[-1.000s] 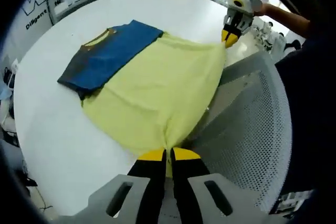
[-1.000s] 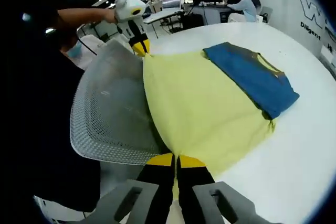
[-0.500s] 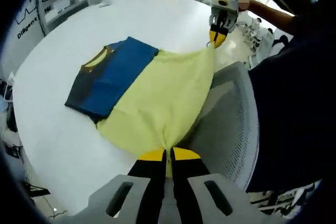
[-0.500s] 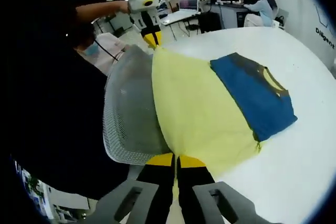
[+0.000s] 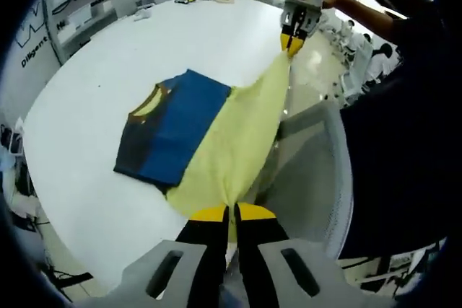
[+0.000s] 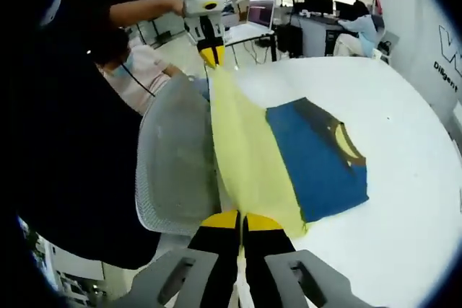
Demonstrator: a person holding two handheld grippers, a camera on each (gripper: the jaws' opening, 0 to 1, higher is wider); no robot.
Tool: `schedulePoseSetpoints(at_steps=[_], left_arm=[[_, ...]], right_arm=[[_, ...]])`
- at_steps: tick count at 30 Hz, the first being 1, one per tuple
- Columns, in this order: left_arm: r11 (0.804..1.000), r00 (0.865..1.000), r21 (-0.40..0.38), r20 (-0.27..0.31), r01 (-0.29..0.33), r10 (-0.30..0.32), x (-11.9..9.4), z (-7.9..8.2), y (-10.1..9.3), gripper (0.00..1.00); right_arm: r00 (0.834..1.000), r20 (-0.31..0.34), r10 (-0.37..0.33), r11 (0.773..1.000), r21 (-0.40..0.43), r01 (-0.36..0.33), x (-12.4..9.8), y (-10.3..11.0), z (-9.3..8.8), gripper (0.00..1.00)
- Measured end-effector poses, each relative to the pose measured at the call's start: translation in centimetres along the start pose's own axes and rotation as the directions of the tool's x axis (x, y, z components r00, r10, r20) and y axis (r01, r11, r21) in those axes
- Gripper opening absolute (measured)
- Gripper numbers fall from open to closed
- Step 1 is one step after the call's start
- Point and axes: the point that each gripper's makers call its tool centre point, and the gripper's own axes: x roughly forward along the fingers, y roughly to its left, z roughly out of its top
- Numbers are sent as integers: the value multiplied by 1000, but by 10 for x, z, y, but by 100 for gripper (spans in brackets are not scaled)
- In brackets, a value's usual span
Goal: Fold the garment on the visible template until the final outline fits inside the template.
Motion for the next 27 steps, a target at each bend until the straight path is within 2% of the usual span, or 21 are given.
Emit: schedulePoseSetpoints(at_steps=[4,6,8,10,11,12,19,22,24,27], left_arm=[[1000,1000,6,13,-21,21,-3,12,15,1],[998,998,25,32,-56,55,-4,21,27,1],[997,996,19,50,-78,77,-4,28,36,1],[995,993,18,65,-103,102,-4,35,46,1],[994,992,14,67,-106,105,-3,37,49,1],[993,991,12,71,-115,114,-1,40,53,1],[987,985,7,70,-158,157,8,48,74,1],[984,981,3,69,-180,179,11,50,84,1],[981,979,12,71,-194,192,13,52,91,1],[978,976,12,73,-208,206,16,54,101,1]], right_arm=[[999,-3,-36,999,-27,36,-6,-16,6,0],[995,5,-99,993,-66,99,-8,-33,9,0],[994,1,-110,993,-44,110,-8,-40,10,0],[983,17,-183,981,-64,184,-10,-58,13,0],[984,12,-177,983,-57,177,-9,-60,12,0],[978,20,-208,976,-54,209,-10,-69,14,0],[966,32,-256,965,-51,257,-7,-95,19,0],[950,58,-307,947,-82,311,-7,-111,24,0],[949,53,-311,947,-70,314,-4,-117,24,0],[939,55,-339,936,-79,343,-1,-128,25,0]])
